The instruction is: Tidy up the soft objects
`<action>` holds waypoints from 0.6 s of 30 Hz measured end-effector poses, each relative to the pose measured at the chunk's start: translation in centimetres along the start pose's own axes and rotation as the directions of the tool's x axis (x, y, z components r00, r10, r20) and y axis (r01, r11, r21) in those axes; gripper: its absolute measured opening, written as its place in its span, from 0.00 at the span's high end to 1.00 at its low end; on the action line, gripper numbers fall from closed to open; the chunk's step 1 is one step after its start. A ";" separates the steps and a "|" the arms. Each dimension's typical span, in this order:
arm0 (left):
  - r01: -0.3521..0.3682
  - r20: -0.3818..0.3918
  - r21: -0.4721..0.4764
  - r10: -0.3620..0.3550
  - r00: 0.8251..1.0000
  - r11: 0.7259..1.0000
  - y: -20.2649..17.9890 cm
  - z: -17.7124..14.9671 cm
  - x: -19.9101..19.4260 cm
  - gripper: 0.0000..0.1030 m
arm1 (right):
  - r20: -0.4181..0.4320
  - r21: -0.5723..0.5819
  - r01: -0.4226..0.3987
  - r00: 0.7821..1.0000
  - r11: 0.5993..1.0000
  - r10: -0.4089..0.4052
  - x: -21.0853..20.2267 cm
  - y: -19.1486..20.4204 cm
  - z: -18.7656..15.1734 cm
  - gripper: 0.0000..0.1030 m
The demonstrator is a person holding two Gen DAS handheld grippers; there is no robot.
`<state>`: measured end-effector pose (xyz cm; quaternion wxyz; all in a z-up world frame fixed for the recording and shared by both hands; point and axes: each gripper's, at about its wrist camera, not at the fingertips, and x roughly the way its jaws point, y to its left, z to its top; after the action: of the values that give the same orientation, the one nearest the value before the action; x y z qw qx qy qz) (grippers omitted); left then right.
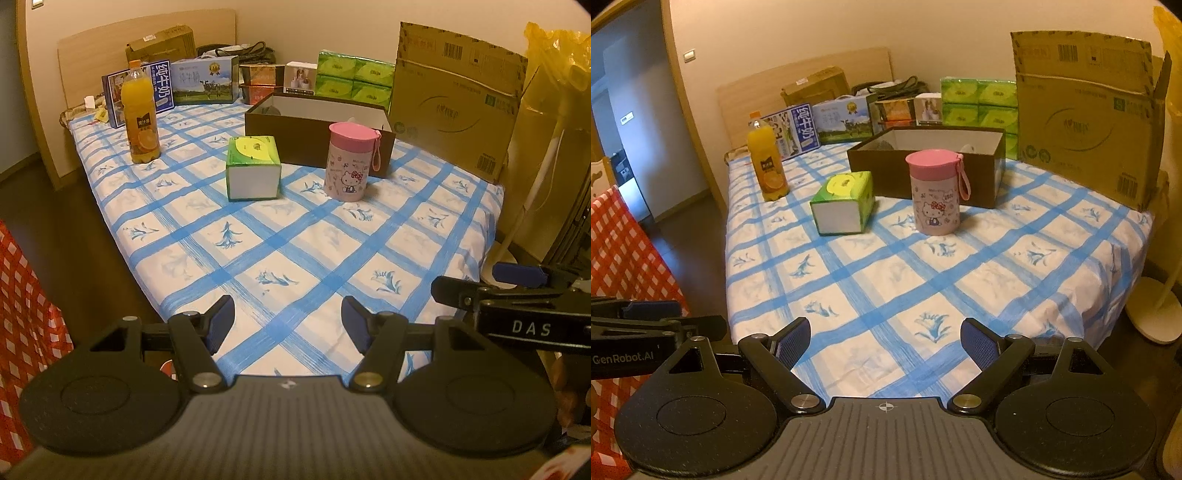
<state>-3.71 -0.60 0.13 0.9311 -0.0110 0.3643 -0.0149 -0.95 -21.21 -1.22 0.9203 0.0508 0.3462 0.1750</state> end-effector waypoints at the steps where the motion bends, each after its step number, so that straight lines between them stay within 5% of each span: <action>1: 0.001 -0.002 0.001 -0.001 1.000 1.000 0.0 0.0 0.1 0.40 | -0.001 0.001 -0.001 1.000 1.000 0.001 0.1 0.0 0.0 0.15; 18: -0.002 -0.012 0.011 0.002 1.000 1.000 -0.4 0.0 0.6 0.40 | -0.009 0.005 -0.002 1.000 1.000 0.002 0.4 -0.2 -0.2 0.15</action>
<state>-3.25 -0.98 -0.27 0.9289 -0.0056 0.3699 -0.0161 -0.74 -21.24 -1.60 0.9185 0.0525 0.3505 0.1754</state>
